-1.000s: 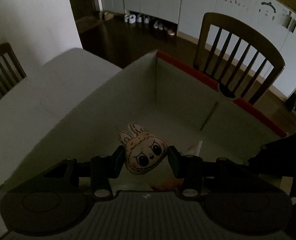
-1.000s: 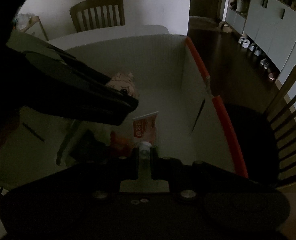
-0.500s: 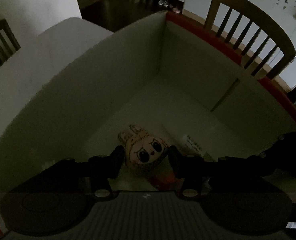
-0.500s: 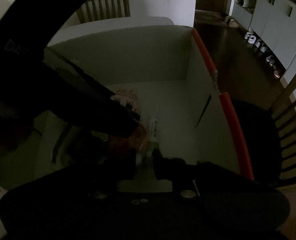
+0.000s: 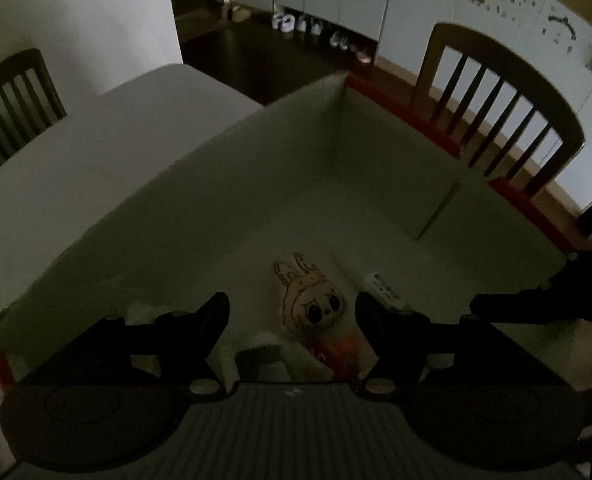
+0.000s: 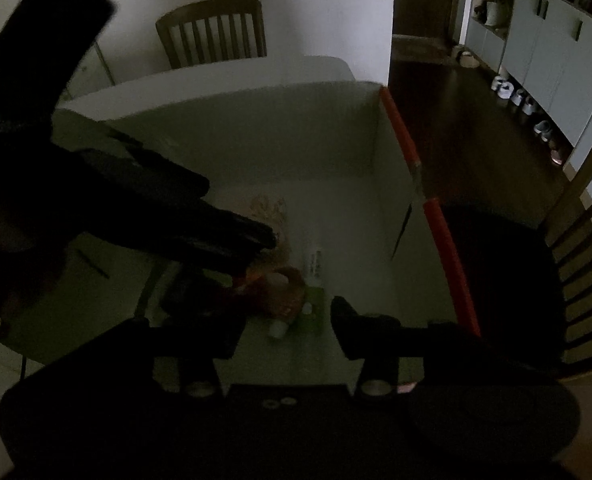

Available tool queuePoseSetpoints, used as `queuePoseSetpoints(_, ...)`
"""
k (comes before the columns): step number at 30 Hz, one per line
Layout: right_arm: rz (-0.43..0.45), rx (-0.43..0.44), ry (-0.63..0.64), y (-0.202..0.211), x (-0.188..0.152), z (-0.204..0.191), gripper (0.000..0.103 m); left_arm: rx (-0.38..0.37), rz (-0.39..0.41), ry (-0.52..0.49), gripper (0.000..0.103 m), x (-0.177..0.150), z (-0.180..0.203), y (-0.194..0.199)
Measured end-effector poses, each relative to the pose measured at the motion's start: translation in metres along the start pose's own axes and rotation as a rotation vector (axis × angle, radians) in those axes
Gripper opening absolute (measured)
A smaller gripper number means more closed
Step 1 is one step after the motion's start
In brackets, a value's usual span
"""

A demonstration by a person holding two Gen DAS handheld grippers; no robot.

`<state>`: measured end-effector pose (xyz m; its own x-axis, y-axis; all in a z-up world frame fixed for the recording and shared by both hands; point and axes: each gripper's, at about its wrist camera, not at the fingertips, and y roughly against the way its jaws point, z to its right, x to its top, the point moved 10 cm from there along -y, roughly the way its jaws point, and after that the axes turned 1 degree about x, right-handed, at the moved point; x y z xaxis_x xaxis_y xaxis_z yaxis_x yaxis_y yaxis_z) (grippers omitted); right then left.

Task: Organize objects
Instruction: 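Lower the pouch and toothpaste tube into the shoebox and open both tools, then withdraw both tools from the shoebox back over the table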

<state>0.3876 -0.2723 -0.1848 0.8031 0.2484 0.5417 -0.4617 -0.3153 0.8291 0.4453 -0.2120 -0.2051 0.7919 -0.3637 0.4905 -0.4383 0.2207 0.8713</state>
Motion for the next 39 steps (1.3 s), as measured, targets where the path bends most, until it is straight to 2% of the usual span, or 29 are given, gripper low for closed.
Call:
queuePoseSetpoints(6, 0.038, 0.010, -0.012, 0.020, 0.005, -0.003, 0.053, -0.002, 0.054, 0.020, 0.069, -0.009, -0.012, 0.033)
queuePoseSetpoints(10, 0.065, 0.023, -0.004, 0.033, 0.010, -0.012, 0.062, -0.014, 0.099, 0.034, 0.069, -0.007, -0.014, 0.055)
queuePoseSetpoints(12, 0.079, 0.024, 0.005, 0.041, 0.011, -0.017, 0.064, -0.016, 0.118, 0.038, 0.075, -0.005, -0.013, 0.062)
queuePoseSetpoints(14, 0.089, 0.025, 0.014, 0.046, 0.012, -0.022, 0.065, -0.019, 0.139, 0.040, 0.075, -0.008, -0.015, 0.074)
queuePoseSetpoints(16, 0.101, 0.031, 0.018, 0.053, 0.012, -0.029, 0.072, -0.021, 0.157, 0.036, 0.075, -0.012, -0.017, 0.086)
queuePoseSetpoints(19, 0.117, 0.041, 0.027, 0.061, 0.013, -0.040, 0.077, -0.017, 0.181, 0.022, 0.076, -0.018, -0.019, 0.101)
queuePoseSetpoints(21, 0.123, 0.047, 0.028, 0.065, 0.012, -0.048, 0.081, -0.012, 0.197, 0.017, 0.080, -0.021, -0.021, 0.111)
queuePoseSetpoints(31, 0.157, 0.054, -0.004, 0.076, 0.005, -0.092, 0.102, -0.024, 0.254, 0.052, 0.081, -0.058, -0.048, 0.157)
queuePoseSetpoints(33, 0.167, 0.047, -0.009, 0.078, 0.005, -0.102, 0.102, -0.016, 0.257, 0.064, 0.085, -0.068, -0.055, 0.163)
queuePoseSetpoints(39, 0.164, 0.045, -0.017, 0.075, 0.001, -0.136, 0.102, -0.030, 0.253, 0.116, 0.086, -0.105, -0.084, 0.178)
